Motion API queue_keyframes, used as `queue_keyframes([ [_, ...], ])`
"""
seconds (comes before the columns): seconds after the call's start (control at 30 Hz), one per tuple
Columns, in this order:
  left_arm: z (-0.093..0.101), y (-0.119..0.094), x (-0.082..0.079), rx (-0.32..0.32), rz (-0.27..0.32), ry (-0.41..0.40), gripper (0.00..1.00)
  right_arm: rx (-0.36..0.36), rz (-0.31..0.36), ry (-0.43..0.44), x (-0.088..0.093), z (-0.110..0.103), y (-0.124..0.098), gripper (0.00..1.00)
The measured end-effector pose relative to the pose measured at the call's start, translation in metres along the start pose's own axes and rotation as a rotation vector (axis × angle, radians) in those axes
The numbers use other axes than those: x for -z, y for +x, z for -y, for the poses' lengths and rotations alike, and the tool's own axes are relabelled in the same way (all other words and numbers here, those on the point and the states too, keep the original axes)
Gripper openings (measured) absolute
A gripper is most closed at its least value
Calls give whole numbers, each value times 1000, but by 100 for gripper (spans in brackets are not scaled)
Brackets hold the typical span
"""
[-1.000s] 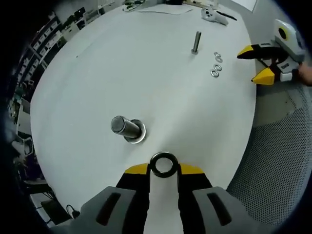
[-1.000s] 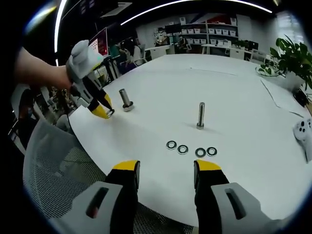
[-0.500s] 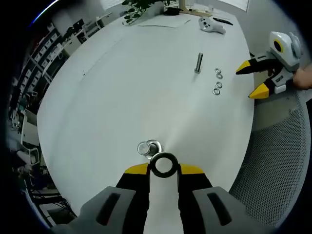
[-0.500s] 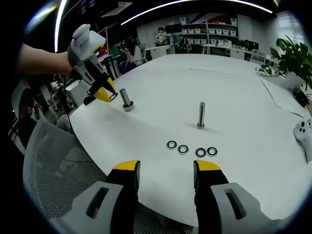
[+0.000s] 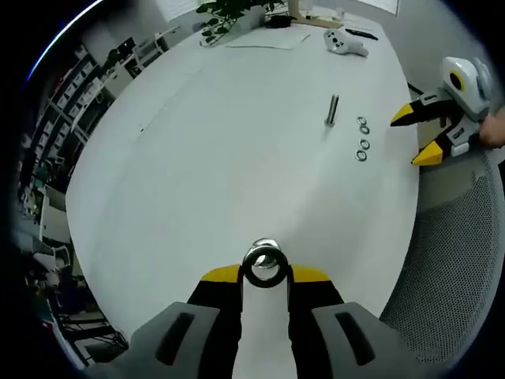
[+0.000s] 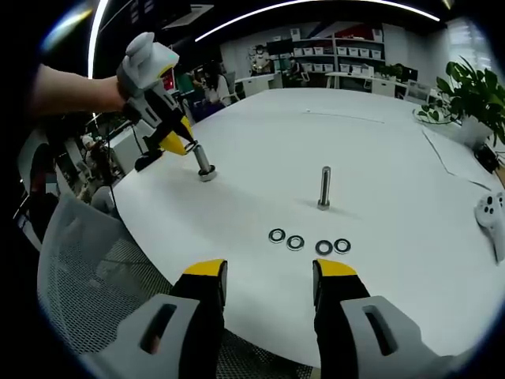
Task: Place the washer onto the threaded stud by aligning its center hole with the stud, sliding it down to the base, and recovering from edge contact or off-axis alignment until the washer reaches the visible bottom stop.
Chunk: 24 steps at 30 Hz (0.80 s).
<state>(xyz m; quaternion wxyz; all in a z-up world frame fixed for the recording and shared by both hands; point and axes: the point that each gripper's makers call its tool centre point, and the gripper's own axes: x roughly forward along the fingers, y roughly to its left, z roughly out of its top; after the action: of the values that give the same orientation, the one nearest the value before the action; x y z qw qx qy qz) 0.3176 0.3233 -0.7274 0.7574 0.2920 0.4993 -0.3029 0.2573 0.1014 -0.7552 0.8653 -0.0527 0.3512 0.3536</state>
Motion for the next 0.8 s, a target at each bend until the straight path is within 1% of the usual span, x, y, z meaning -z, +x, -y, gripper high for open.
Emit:
queue_keyframes([
  [0.13, -4, 3, -2, -9, -2, 9, 19, 1, 0, 0, 0, 0, 0, 46],
  [0.3, -6, 7, -3, -5, -4, 13, 19, 2, 1, 3, 0, 0, 0, 45],
  [0.5, -5, 12, -3, 5, -22, 26, 19, 3, -1, 3, 0, 0, 0, 45],
  [0.8, -4, 30, 2, 27, -66, 37, 19, 0, -4, 4, 0, 0, 0, 44],
])
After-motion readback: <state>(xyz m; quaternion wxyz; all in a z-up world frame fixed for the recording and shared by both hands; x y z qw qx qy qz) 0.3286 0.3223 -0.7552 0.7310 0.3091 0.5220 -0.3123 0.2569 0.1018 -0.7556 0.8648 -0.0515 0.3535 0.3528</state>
